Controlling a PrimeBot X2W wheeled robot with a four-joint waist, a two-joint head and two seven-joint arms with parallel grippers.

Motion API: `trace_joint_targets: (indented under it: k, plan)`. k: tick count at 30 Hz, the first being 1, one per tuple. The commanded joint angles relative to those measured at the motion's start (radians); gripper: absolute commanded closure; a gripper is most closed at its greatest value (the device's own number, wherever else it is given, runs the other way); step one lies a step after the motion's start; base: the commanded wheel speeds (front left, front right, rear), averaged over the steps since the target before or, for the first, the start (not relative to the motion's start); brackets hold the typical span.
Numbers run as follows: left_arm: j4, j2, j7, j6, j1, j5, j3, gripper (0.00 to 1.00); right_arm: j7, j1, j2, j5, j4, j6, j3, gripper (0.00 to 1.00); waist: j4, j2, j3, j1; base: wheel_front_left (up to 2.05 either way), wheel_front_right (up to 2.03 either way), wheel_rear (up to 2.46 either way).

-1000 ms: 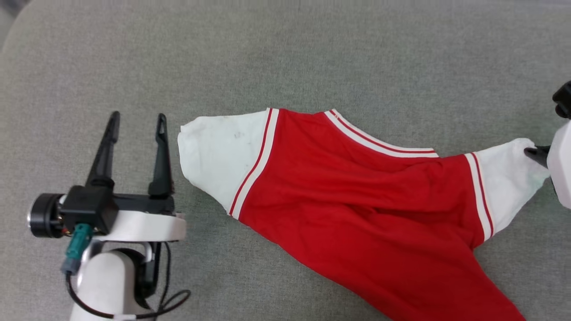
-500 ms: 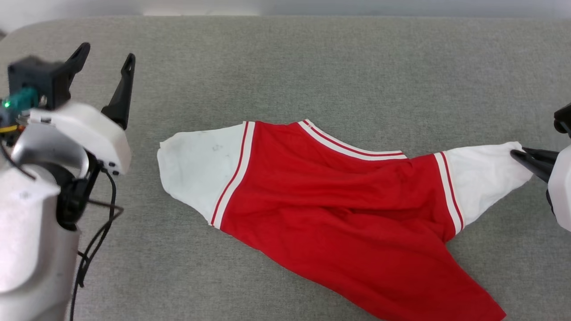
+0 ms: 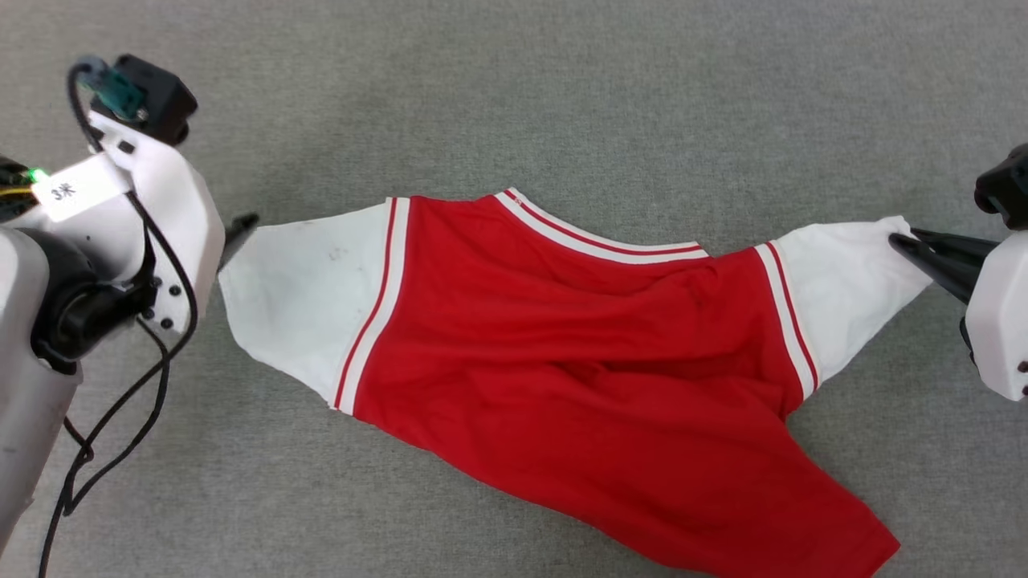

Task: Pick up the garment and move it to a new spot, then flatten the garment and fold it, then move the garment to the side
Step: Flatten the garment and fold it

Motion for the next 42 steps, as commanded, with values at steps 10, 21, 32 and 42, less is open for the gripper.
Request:
trace_joint_targets:
  k: [10,21,32,42]
  plan:
    - [0.161,0.034,0.088,0.001,-0.03,-0.067,-0.127,0.0,-0.018,-0.063,0.033,-0.021,-0.014,0.0,0.011,1.0,-0.057,0.0,0.075,-0.0001,0.0,0.0,0.0]
    - [0.182,0.035,0.106,-0.001,-0.036,-0.152,-0.286,1.0,-0.071,-0.108,0.036,-0.013,0.033,0.0,0.04,1.0,-0.051,0.0,0.062,-0.0001,0.0,0.0,0.0]
    - [0.089,0.093,-0.117,0.0,-0.132,-0.179,-0.301,1.0,-0.173,-0.126,0.013,-0.003,0.091,-0.001,0.011,1.0,0.008,0.0,-0.077,-0.0001,0.0,0.0,0.0]
    - [-0.009,0.123,-0.256,0.001,-0.22,-0.164,-0.259,1.0,-0.222,-0.199,0.002,-0.055,0.081,-0.001,-0.09,1.0,0.035,0.0,-0.132,-0.0001,0.0,0.0,0.0]
